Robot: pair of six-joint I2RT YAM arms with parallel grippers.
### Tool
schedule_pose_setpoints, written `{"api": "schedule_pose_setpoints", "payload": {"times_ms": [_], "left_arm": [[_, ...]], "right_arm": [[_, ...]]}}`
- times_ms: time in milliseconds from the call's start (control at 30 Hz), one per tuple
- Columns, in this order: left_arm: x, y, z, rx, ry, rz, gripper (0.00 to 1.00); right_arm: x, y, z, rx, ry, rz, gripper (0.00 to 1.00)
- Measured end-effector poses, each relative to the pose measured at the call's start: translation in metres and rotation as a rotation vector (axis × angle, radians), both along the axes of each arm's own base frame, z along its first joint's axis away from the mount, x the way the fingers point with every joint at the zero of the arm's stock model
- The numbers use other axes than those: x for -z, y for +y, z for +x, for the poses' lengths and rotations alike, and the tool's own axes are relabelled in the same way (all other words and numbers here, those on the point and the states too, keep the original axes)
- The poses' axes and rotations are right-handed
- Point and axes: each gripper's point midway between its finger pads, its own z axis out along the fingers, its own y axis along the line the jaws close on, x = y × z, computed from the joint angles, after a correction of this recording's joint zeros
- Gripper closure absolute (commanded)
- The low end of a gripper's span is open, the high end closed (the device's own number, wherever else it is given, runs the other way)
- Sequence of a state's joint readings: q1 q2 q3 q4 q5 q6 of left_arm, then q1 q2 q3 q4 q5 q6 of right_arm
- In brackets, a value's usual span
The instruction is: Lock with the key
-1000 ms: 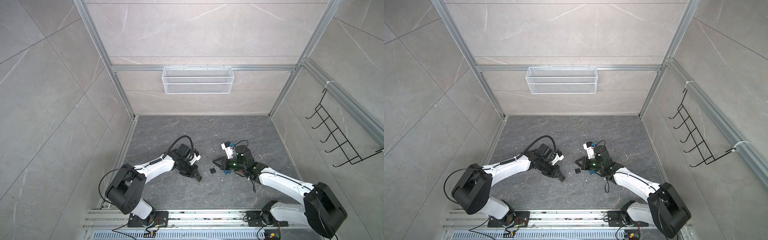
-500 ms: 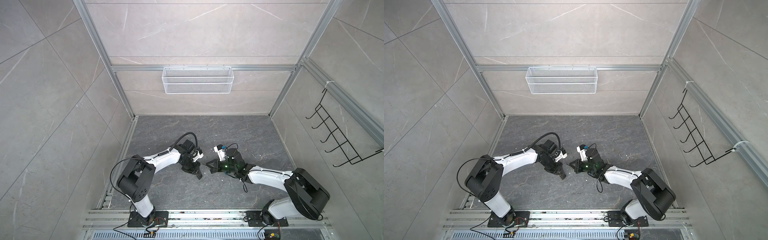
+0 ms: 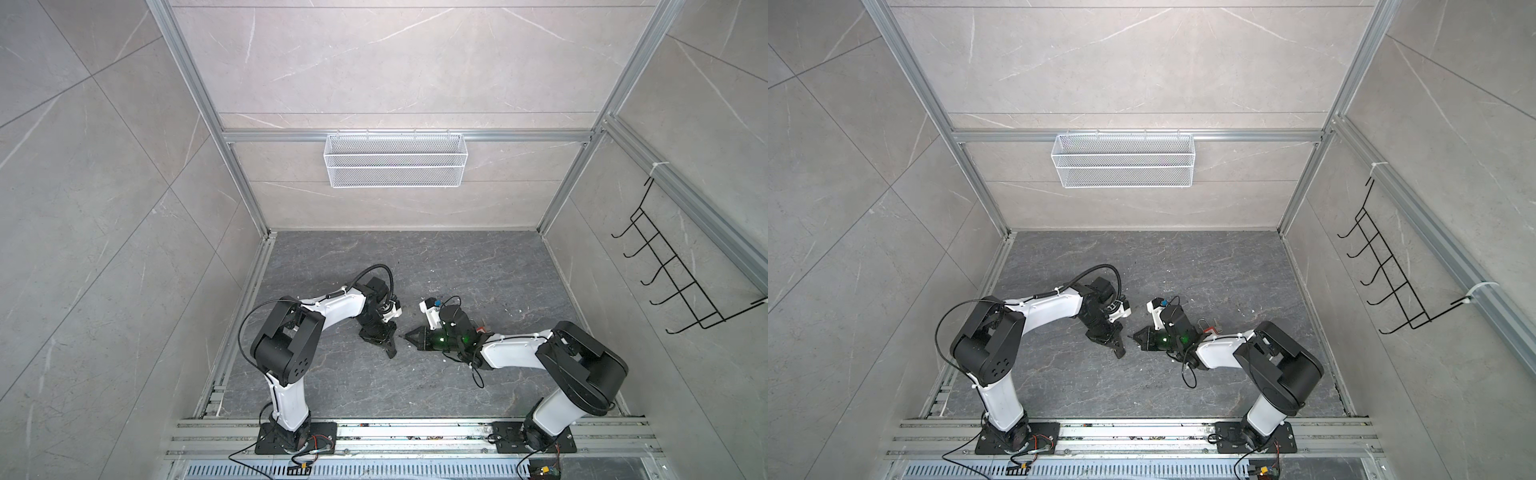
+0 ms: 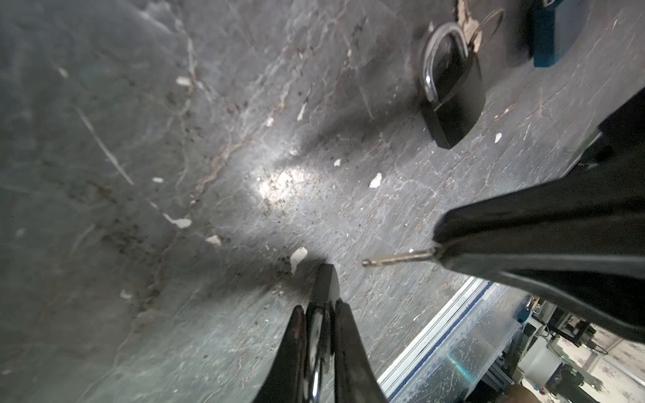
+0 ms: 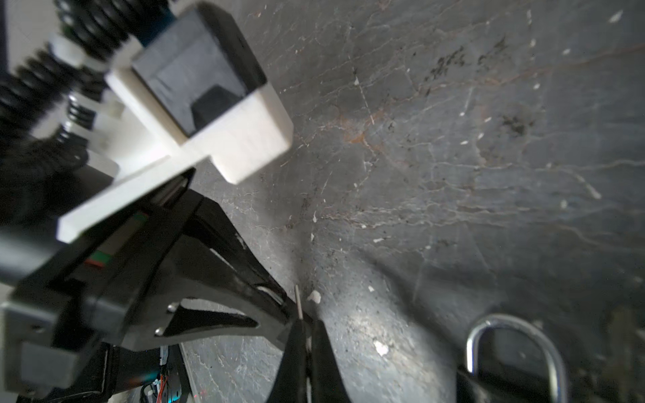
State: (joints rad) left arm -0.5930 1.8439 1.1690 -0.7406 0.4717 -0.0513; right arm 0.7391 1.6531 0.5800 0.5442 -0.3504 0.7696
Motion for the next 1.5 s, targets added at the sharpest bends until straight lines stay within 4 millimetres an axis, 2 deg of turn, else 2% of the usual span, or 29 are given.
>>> {"api": "schedule_pose_setpoints", "payload": {"times_ms": [167,433,467,533,567,600,833,1067,1200,1433,1500], "left_arm": [[-0.001,-0.003,0.012,0.015,-0.03,0.016,0.82],[0.007,0.001,0.019,0.021,-0.042,0.049,0.74],[0.008,0.001,0.021,0.02,-0.039,0.05,0.69],[0.009,0.001,0.024,0.022,-0.047,0.055,0.68],[0.01,0.002,0.026,0.022,-0.054,0.061,0.52],[0.01,0.002,0.028,0.024,-0.062,0.067,0.44],[0.009,0.001,0.046,0.022,-0.116,0.089,0.41],[0.006,0.005,0.051,0.014,-0.16,0.106,0.41],[-0.016,0.013,0.054,-0.022,-0.252,0.097,0.42],[-0.097,0.023,0.063,-0.161,-0.528,-0.023,0.42],[-0.113,0.028,0.062,-0.211,-0.588,-0.064,0.42]], "right_arm": [[0.014,-0.001,-0.001,0.019,0.02,-0.034,1.0],[0.023,0.002,0.001,0.041,0.028,-0.04,1.0],[0.025,0.002,0.001,0.043,0.031,-0.041,1.0],[0.026,0.002,0.002,0.048,0.035,-0.042,1.0],[0.026,0.003,0.002,0.052,0.036,-0.043,1.0],[0.026,0.003,0.003,0.055,0.035,-0.041,1.0],[0.022,0.005,0.008,0.074,0.025,-0.028,1.0],[0.019,0.009,0.016,0.099,0.021,-0.014,1.0],[0.019,0.012,0.019,0.112,0.024,-0.004,1.0],[0.025,0.016,0.02,0.126,0.04,-0.008,1.0],[0.025,0.017,0.02,0.131,0.042,-0.009,1.0]]}}
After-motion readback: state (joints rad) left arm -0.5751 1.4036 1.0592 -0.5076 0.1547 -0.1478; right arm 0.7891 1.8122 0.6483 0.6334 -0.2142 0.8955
